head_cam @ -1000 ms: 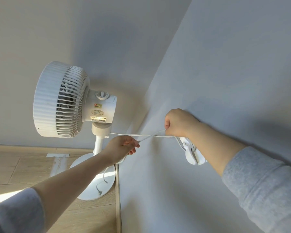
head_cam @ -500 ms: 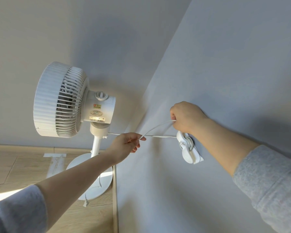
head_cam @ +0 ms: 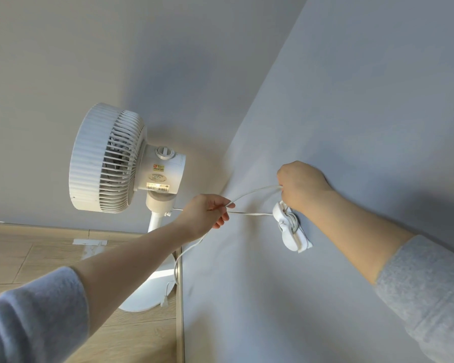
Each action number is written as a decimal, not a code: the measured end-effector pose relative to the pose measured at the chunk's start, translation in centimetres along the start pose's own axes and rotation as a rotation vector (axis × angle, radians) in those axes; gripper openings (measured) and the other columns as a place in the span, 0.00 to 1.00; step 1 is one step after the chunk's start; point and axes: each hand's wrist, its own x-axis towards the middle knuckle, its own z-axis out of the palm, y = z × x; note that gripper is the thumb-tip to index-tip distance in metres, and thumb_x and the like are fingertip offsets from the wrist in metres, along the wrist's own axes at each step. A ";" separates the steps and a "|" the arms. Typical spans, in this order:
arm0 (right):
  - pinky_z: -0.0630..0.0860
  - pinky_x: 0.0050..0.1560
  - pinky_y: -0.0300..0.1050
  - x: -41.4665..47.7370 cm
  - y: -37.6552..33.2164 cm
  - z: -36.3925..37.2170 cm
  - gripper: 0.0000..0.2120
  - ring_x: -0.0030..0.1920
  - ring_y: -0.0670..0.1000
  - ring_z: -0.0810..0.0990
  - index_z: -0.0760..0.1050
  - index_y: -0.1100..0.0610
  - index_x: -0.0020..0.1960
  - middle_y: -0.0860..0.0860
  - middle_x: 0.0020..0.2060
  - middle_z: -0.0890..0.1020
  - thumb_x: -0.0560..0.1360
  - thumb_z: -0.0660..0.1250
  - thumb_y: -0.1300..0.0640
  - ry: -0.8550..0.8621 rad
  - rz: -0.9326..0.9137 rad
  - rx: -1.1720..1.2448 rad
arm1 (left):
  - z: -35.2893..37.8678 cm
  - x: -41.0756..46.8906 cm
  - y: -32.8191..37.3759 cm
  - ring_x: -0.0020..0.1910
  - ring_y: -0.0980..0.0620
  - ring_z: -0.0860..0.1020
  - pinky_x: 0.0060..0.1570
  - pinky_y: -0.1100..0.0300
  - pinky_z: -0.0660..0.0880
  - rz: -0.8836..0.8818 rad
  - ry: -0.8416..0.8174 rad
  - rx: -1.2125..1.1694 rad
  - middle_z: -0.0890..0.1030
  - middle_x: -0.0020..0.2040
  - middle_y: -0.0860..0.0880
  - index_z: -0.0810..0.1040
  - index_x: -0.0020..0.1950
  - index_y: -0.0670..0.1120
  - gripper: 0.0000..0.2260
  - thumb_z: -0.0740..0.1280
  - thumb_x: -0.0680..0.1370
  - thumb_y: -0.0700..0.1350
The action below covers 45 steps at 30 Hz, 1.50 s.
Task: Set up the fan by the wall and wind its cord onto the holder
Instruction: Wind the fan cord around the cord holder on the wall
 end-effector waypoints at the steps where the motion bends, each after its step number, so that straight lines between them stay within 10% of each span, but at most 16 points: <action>1: 0.69 0.33 0.40 -0.3 0.3 -0.3 0.06 0.41 0.59 0.77 0.75 0.61 0.38 0.54 0.37 0.78 0.70 0.63 0.70 0.015 -0.008 0.013 | 0.0 -0.1 0.2 0.29 0.58 0.75 0.36 0.65 0.75 0.007 -0.002 -0.005 0.78 0.34 0.50 0.81 0.51 0.42 0.12 0.59 0.78 0.35; 7: 0.79 0.48 0.48 -3.2 1.7 -0.8 0.09 0.47 0.59 0.81 0.81 0.60 0.46 0.57 0.45 0.84 0.71 0.63 0.67 0.079 -0.055 0.088 | -0.3 -2.4 1.2 0.30 0.57 0.76 0.36 0.64 0.76 0.091 -0.048 -0.020 0.80 0.34 0.49 0.80 0.46 0.44 0.11 0.60 0.77 0.33; 14: 0.73 0.44 0.47 -9.2 1.3 -1.4 0.09 0.43 0.55 0.76 0.73 0.52 0.39 0.51 0.43 0.72 0.71 0.63 0.65 -0.087 -0.192 0.062 | 0.8 -6.6 0.6 0.33 0.56 0.78 0.37 0.64 0.77 0.084 -0.217 0.105 0.82 0.35 0.52 0.81 0.45 0.46 0.09 0.63 0.77 0.35; 20: 0.71 0.45 0.45 -12.6 0.7 0.8 0.15 0.53 0.56 0.77 0.73 0.56 0.60 0.53 0.52 0.74 0.75 0.60 0.66 -0.031 -0.138 -0.070 | 3.3 -9.1 -0.6 0.36 0.54 0.79 0.42 0.64 0.78 0.065 -0.298 0.143 0.82 0.36 0.49 0.81 0.48 0.41 0.05 0.65 0.76 0.36; 30: 0.70 0.43 0.44 -16.6 -1.0 3.0 0.16 0.55 0.54 0.77 0.73 0.57 0.58 0.54 0.58 0.73 0.73 0.60 0.69 -0.038 -0.028 -0.115 | 6.1 -11.1 -3.9 0.35 0.57 0.79 0.40 0.71 0.75 -0.043 -0.339 0.205 0.81 0.36 0.52 0.82 0.45 0.45 0.08 0.63 0.78 0.43; 45: 0.72 0.44 0.43 -13.9 -4.0 7.6 0.19 0.57 0.56 0.76 0.67 0.64 0.66 0.58 0.61 0.72 0.76 0.61 0.61 -0.084 -0.085 -0.055 | 4.7 -9.6 -6.7 0.27 0.54 0.76 0.30 0.66 0.75 -0.249 -0.005 0.192 0.81 0.31 0.47 0.83 0.41 0.39 0.06 0.70 0.73 0.41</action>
